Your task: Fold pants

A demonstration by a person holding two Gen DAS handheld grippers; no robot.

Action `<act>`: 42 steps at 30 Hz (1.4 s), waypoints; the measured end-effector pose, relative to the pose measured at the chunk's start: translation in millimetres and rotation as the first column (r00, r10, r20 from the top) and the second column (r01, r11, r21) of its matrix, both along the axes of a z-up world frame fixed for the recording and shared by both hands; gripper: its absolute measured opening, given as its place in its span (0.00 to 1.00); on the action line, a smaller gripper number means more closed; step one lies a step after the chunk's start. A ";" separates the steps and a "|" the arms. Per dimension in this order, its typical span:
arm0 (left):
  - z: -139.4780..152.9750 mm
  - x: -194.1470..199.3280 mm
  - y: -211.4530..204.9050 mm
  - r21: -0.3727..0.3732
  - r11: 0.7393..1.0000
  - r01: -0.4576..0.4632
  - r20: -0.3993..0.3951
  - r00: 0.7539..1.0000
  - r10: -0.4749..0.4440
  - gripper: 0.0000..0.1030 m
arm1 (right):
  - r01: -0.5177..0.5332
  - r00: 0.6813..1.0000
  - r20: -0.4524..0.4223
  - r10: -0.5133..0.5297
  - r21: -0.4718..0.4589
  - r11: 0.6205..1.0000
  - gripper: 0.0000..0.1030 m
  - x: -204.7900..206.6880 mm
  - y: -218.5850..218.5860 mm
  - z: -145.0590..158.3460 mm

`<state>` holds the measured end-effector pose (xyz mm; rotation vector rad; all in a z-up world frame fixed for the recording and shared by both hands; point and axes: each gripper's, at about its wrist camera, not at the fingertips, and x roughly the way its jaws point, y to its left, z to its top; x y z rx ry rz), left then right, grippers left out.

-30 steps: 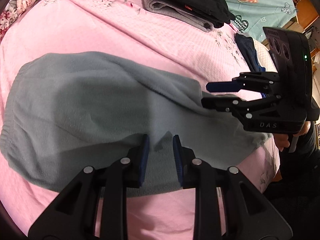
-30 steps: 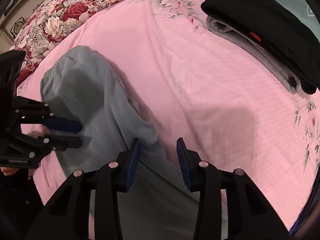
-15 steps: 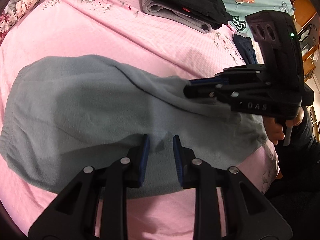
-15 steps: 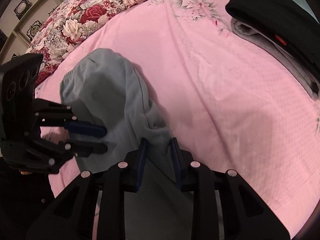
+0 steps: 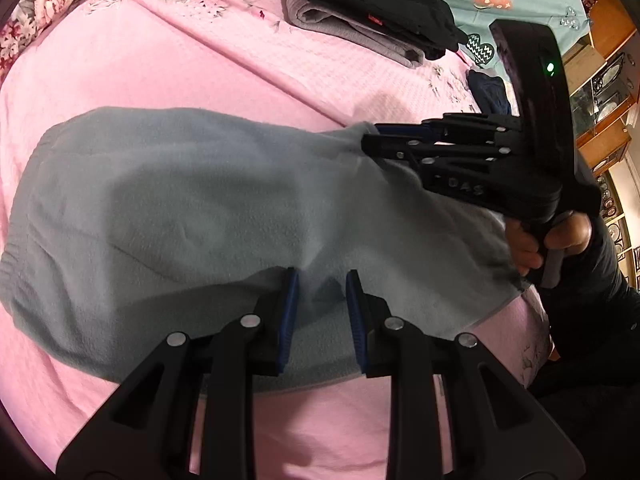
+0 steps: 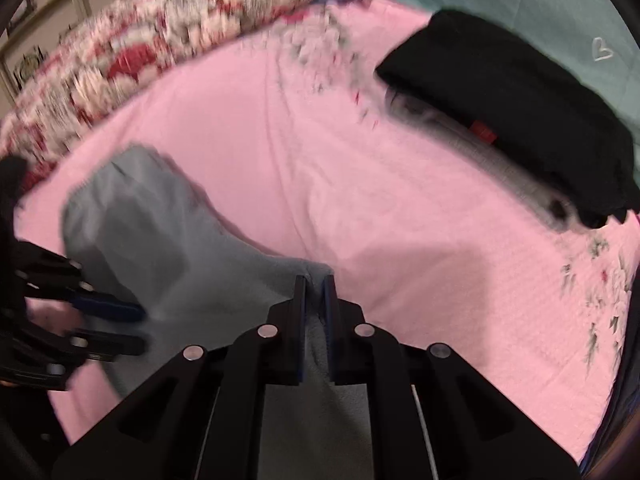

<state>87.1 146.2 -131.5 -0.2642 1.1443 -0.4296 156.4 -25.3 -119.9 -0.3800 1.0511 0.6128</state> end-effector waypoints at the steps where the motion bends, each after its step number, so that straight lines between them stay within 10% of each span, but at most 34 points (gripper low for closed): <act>1: 1.2 0.6 -1.1 0.008 1.000 0.004 -0.010 1.000 -0.004 0.24 | 0.000 1.000 0.000 0.000 0.000 1.000 0.12 0.0 0.0 0.0; 7: 30.5 20.8 -24.6 -0.020 0.997 0.075 0.018 0.997 -0.074 0.31 | 0.014 1.000 -0.009 -0.014 0.074 0.997 0.27 -3.6 -23.5 33.7; 10: 37.7 44.8 -55.9 -0.042 0.993 0.110 0.009 0.994 -0.110 0.39 | 0.086 0.995 0.044 -0.093 0.127 0.988 0.50 -15.4 -59.3 67.2; 16: 2.9 92.9 -125.8 0.074 0.976 0.205 -0.093 0.976 -0.198 0.08 | 0.204 0.979 -0.062 -0.195 0.202 0.958 0.50 -59.4 -117.9 73.0; 21: -4.5 108.7 -117.9 0.007 0.985 0.170 -0.083 0.982 -0.168 0.06 | 0.225 0.968 -0.154 -0.196 0.200 0.954 0.46 -109.2 -125.8 44.1; 24: -9.2 110.4 -110.8 -0.044 0.986 0.161 -0.085 0.983 -0.164 0.05 | 0.242 0.965 -0.162 -0.207 0.247 0.938 0.12 -122.1 -124.1 38.2; 33: -3.2 99.0 -116.4 -0.010 0.979 0.201 -0.043 0.979 -0.202 0.08 | 0.321 0.918 -0.316 -0.241 0.229 0.919 0.24 -114.1 -121.6 9.8; 35: -1.6 94.6 -114.3 -0.027 0.976 0.217 -0.039 0.975 -0.217 0.16 | 0.424 0.891 -0.306 -0.336 0.292 0.857 0.46 -110.3 -157.3 27.0; 37: 1.6 88.0 -113.0 -0.041 0.975 0.217 -0.037 0.975 -0.219 0.33 | 0.547 0.836 -0.271 -0.478 0.340 0.765 0.49 -113.3 -210.8 47.1; 42: 19.5 52.8 -110.7 -0.042 0.980 0.194 0.012 0.981 -0.193 0.48 | 0.794 0.601 -0.252 -0.759 0.295 0.531 0.50 -153.0 -342.0 68.0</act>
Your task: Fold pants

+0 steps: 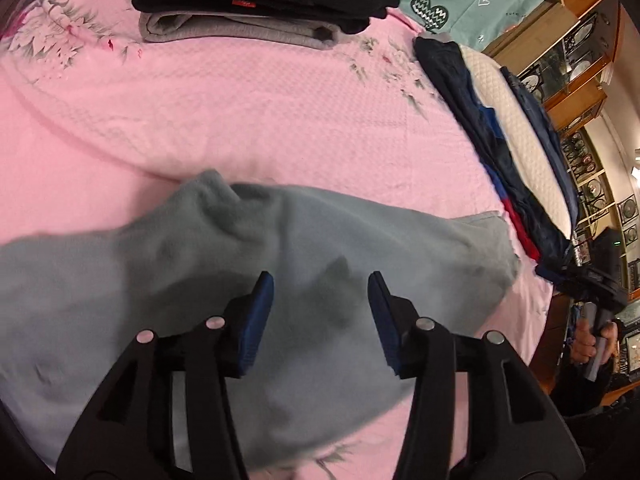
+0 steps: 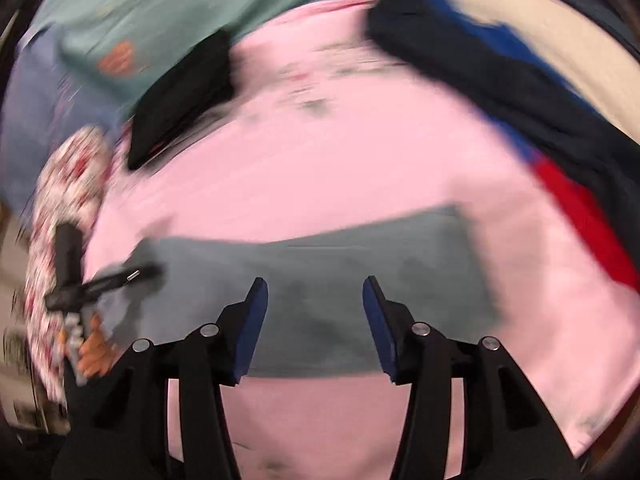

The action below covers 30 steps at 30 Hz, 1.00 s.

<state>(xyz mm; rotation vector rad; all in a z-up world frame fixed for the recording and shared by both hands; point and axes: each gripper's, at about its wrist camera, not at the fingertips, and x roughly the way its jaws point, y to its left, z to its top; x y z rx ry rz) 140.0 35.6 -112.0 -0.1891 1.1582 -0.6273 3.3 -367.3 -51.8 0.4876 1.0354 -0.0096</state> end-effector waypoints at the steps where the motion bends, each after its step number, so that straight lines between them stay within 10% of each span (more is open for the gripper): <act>1: 1.2 -5.4 1.3 -0.024 1.000 -0.001 -0.012 1.000 0.000 0.48 | 0.068 0.997 -0.038 -0.067 0.026 0.997 0.50 -11.6 -24.5 -3.9; 8: -1.6 -26.5 -4.9 0.001 1.000 -0.001 -0.026 1.000 0.002 0.48 | 0.230 0.970 -0.156 -0.188 0.314 0.921 0.50 -41.1 -77.3 -55.8; 20: -15.7 -25.2 -1.0 0.012 0.999 -0.030 -0.081 0.996 0.031 0.48 | 0.179 0.984 -0.092 -0.156 0.361 0.915 0.50 2.0 -77.9 -72.5; 22: -12.1 -28.3 -4.7 0.043 0.998 -0.037 -0.068 0.997 0.040 0.45 | 0.167 0.986 -0.070 -0.152 0.360 0.918 0.35 10.7 -77.5 -73.6; 23: -8.5 -30.3 -8.6 0.051 0.998 -0.030 -0.056 0.998 0.033 0.45 | 0.157 0.987 -0.072 -0.140 0.349 0.924 0.09 14.7 -75.6 -75.0; 27: 16.1 -36.4 -41.8 0.043 0.998 0.046 -0.014 0.999 -0.045 0.40 | 0.156 0.988 -0.056 -0.145 0.347 0.925 0.07 15.5 -74.1 -78.0; 30: 24.9 -35.4 -84.0 0.003 0.993 0.115 -0.035 0.993 -0.114 0.17 | 0.138 0.990 -0.008 -0.144 0.349 0.927 0.07 9.4 -75.9 -65.0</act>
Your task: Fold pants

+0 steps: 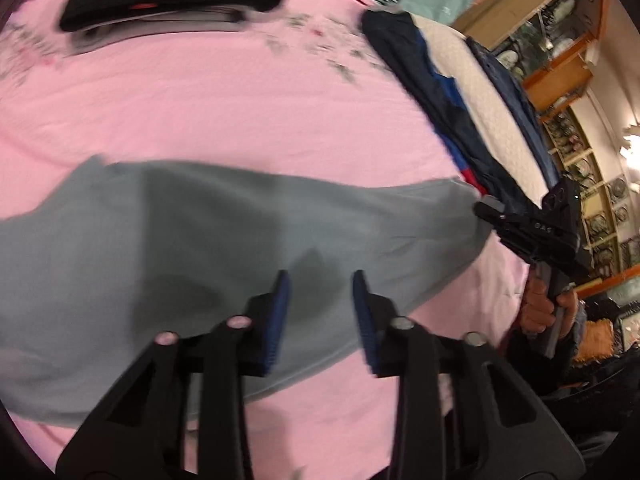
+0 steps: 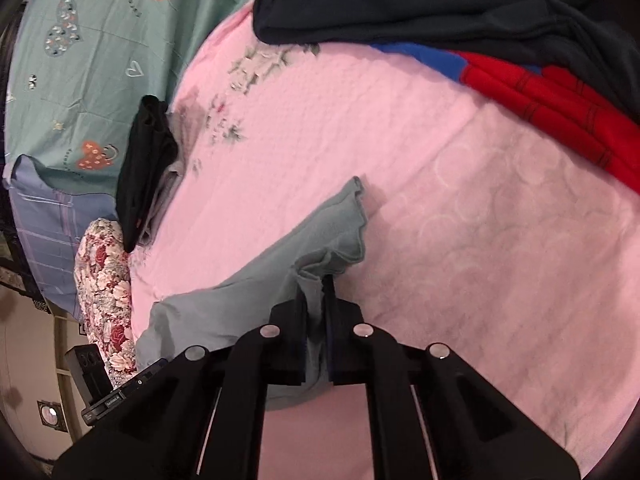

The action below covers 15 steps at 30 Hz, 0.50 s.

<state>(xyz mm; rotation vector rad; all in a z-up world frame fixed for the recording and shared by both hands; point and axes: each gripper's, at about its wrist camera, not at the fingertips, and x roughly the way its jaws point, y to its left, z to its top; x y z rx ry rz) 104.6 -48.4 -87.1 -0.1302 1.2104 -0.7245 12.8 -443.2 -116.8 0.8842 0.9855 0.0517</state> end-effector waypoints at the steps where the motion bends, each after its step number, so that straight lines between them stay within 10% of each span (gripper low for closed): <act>1: 0.2 1.5 -16.5 -0.008 1.000 0.020 -0.012 1.000 -0.020 0.10 | -0.007 1.000 0.022 0.007 -0.007 1.000 0.07 -2.4 0.4 6.5; 15: -48.1 -3.5 -146.0 0.026 0.992 0.123 -0.102 0.987 -0.120 0.05 | -0.136 0.982 0.123 0.145 -0.081 0.987 0.07 -7.0 17.5 42.2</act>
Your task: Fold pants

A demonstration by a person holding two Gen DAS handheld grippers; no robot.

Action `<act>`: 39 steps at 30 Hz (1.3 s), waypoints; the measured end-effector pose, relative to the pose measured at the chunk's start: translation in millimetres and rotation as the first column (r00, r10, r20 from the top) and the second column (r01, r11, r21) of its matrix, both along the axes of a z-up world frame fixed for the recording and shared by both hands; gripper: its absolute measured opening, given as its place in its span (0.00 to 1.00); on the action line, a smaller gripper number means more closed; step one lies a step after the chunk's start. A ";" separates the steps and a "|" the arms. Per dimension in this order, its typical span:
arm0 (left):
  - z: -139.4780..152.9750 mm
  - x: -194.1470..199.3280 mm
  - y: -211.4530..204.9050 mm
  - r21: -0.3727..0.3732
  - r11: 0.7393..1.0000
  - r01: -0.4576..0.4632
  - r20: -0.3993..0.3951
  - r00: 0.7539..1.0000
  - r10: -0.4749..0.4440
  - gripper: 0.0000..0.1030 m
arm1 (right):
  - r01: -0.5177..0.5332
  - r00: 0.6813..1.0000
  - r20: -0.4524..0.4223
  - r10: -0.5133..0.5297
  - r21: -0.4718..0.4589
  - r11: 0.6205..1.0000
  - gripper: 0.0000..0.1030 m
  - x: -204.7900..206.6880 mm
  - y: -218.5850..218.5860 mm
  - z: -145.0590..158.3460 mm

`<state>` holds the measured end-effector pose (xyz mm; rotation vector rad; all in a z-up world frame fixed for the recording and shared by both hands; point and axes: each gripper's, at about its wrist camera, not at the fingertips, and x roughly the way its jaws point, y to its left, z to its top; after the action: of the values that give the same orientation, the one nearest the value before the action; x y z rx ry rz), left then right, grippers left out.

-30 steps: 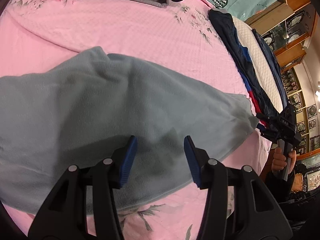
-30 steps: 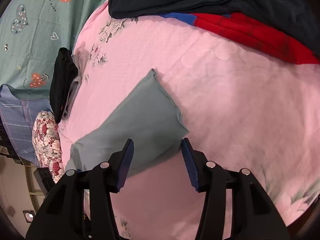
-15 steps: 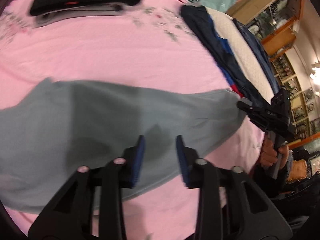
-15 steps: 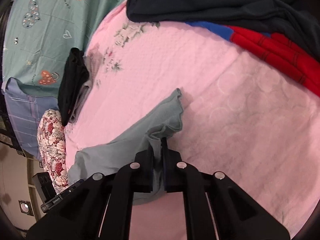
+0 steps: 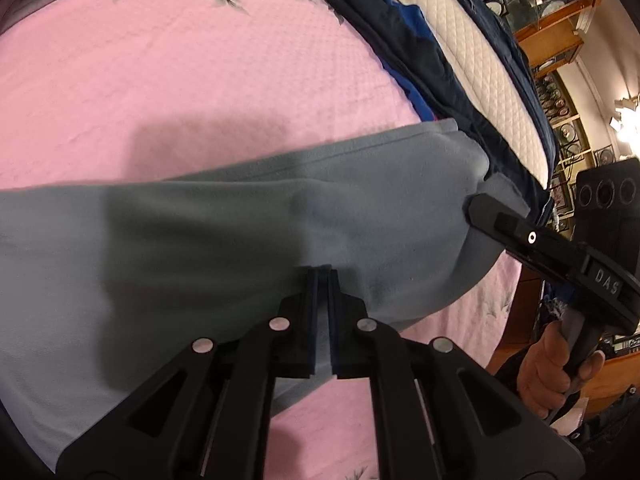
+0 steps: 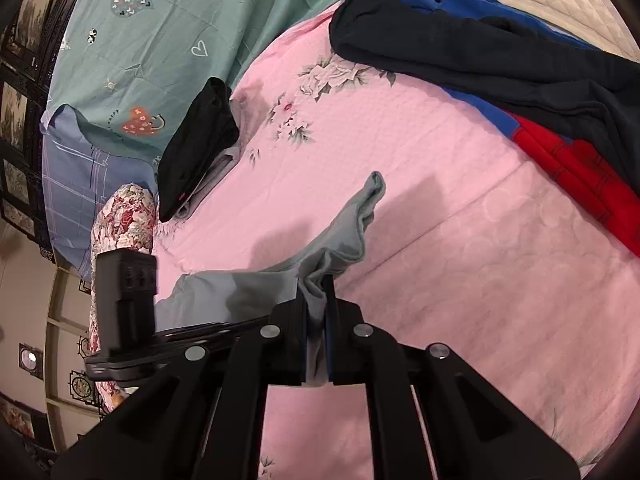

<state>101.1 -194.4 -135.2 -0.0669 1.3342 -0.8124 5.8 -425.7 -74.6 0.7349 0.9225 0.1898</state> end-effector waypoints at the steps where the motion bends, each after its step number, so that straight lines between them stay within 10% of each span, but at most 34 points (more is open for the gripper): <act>1: 0.4 -0.3 -0.4 0.003 1.000 0.000 0.006 1.000 0.000 0.05 | -0.005 1.000 0.002 0.005 0.004 1.000 0.07 0.0 -0.1 -0.6; 9: 38.2 8.3 98.2 -0.048 0.985 -0.165 0.078 0.983 0.169 0.05 | 0.015 0.999 -0.031 -0.014 0.004 1.000 0.07 6.9 -7.2 -11.5; 19: 14.0 2.3 305.2 0.055 0.845 -0.531 0.136 0.843 0.521 0.05 | -0.023 1.000 -0.020 0.022 -0.045 0.999 0.07 12.2 21.4 9.5; 29: -11.0 14.8 338.1 -0.108 0.853 -0.510 0.055 0.854 0.518 0.05 | -0.326 0.945 -0.047 0.324 -0.224 0.918 0.06 78.6 188.5 26.4; 39: -4.9 6.2 326.8 -0.079 0.864 -0.498 0.110 0.857 0.504 0.06 | -0.546 0.838 -0.198 0.509 -0.267 0.795 0.05 93.7 313.9 -17.3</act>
<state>107.4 132.3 -140.1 -0.3813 1.1035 -0.3933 99.5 -111.8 -91.9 0.1736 1.2271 0.4878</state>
